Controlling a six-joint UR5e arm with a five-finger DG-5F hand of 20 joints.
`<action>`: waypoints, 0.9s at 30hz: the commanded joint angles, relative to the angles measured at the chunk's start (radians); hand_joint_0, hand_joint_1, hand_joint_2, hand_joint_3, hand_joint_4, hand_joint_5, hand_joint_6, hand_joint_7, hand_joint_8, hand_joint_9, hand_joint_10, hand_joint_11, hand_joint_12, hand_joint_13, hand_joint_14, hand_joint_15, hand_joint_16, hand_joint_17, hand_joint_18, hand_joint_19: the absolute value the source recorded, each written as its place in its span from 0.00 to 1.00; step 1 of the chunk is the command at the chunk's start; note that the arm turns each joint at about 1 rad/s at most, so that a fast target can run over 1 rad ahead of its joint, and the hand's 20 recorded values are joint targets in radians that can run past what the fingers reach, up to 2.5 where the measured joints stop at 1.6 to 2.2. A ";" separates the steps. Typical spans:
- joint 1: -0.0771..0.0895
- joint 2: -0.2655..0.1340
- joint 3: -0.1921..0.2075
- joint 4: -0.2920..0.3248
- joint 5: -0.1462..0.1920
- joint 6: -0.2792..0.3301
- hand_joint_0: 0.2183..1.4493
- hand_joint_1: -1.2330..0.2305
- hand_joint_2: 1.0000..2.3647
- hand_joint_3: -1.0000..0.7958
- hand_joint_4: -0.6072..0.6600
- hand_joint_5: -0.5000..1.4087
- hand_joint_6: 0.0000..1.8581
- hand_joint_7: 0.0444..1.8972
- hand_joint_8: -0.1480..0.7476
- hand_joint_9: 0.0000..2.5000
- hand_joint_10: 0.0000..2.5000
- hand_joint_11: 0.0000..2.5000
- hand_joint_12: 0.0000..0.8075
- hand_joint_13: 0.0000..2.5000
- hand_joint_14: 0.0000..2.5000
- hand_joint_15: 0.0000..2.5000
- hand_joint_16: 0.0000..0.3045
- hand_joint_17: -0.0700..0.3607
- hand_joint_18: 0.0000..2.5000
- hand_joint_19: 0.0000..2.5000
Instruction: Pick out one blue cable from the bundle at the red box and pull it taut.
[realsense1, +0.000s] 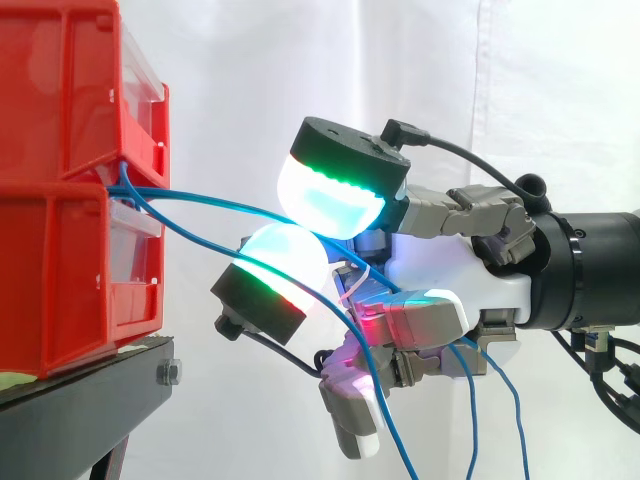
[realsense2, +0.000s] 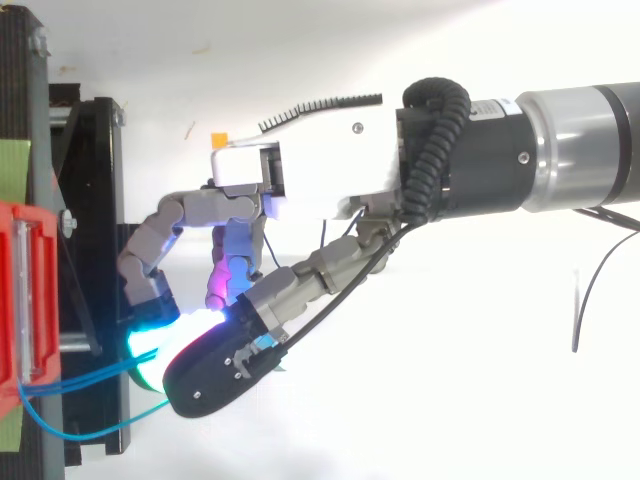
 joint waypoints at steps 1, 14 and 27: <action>0.000 0.000 0.000 0.000 0.000 0.000 0.31 0.33 0.01 0.49 0.51 0.20 0.47 0.50 0.53 0.56 0.01 0.34 0.55 0.44 0.01 0.26 0.21 0.50 0.35 0.30; 0.000 0.000 0.000 0.000 0.007 0.000 0.36 0.30 0.00 0.28 0.51 0.20 0.49 0.48 0.49 0.55 0.01 0.35 0.50 0.42 0.01 0.27 0.18 0.45 0.31 0.30; 0.000 0.000 0.000 0.000 0.005 -0.002 0.29 0.56 0.00 0.28 0.51 0.21 0.47 0.47 0.50 0.59 0.01 0.35 0.51 0.45 0.01 0.27 0.18 0.45 0.34 0.31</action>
